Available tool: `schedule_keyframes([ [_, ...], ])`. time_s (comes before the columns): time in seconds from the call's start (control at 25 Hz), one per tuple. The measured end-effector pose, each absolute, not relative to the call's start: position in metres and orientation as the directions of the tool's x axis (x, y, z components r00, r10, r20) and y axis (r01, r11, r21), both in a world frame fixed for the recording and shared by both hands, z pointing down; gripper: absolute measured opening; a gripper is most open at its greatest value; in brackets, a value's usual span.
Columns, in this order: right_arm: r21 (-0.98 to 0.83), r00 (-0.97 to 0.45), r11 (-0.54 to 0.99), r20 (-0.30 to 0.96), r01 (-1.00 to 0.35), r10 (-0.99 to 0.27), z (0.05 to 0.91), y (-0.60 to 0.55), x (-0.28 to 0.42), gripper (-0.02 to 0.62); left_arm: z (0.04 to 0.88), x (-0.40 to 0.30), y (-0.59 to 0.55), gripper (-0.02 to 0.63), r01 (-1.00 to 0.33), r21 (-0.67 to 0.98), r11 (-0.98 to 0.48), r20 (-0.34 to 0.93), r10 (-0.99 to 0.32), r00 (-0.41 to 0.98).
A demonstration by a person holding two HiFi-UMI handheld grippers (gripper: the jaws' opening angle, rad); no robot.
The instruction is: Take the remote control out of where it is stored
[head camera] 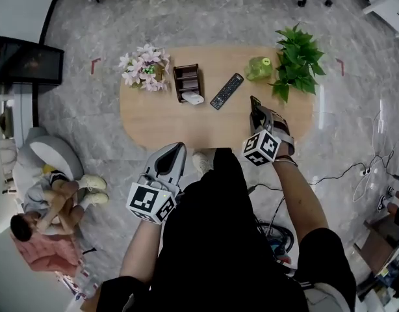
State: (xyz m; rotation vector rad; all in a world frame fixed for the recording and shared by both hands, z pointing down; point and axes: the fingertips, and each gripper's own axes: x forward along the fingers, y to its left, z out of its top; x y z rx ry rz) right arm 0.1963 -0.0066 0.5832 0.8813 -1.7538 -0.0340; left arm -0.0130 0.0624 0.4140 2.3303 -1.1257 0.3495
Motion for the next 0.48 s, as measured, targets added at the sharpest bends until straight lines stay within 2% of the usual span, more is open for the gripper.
schedule_keyframes([
  [0.28,0.461,-0.025,0.709,0.830,-0.533,-0.558,0.613,-0.009,0.235,0.103,0.432,0.011,0.050,0.006,-0.756,0.361,-0.546,0.441,-0.615,0.654],
  [0.48,0.474,0.017,0.746,0.848,-0.468,-0.529,0.661,-0.024,0.245,0.103,0.461,0.014,0.043,0.008,-0.769,0.371,-0.520,0.485,-0.597,0.638],
])
